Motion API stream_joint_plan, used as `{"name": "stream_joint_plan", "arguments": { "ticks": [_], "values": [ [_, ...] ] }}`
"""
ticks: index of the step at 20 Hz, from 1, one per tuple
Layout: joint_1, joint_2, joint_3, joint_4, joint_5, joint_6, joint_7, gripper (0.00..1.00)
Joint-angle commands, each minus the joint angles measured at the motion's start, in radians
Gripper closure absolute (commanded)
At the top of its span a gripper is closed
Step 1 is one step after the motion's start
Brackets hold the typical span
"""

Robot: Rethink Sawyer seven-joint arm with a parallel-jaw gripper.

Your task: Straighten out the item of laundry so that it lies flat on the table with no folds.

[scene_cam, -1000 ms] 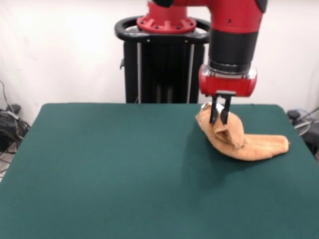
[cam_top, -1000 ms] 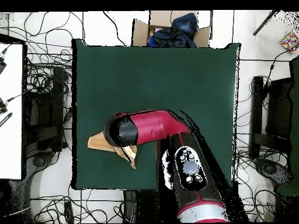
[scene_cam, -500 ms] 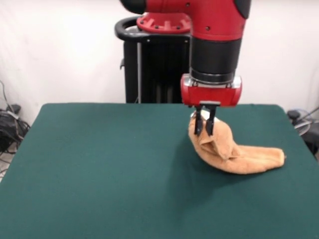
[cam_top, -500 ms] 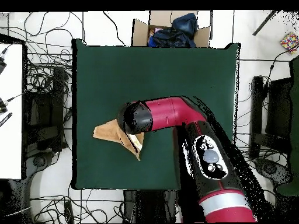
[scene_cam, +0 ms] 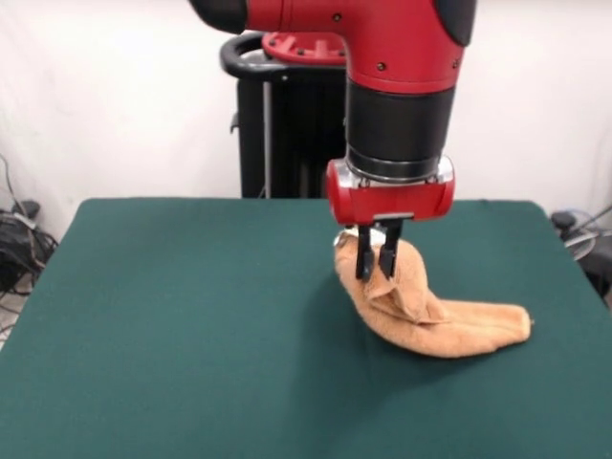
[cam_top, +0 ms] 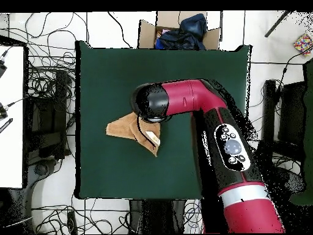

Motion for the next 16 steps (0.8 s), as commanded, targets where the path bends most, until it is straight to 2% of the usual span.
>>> {"name": "stream_joint_plan", "arguments": {
  "ticks": [1, 4, 5, 8, 10, 16],
  "values": [
    [-0.017, 0.033, 0.081, -0.115, -0.034, 0.063, -0.214, 1.00],
    [-0.029, 0.030, 0.085, -0.096, -0.015, 0.022, -0.228, 1.00],
    [-0.039, 0.030, 0.095, -0.085, -0.003, 0.003, -0.242, 0.00],
    [-0.043, 0.031, 0.102, -0.081, 0.006, 0.032, -0.255, 0.00],
    [-0.018, 0.010, 0.072, -0.083, -0.009, 0.076, -0.224, 0.00],
    [-0.016, 0.000, 0.071, -0.067, 0.002, 0.076, -0.206, 0.00]
  ]
}}
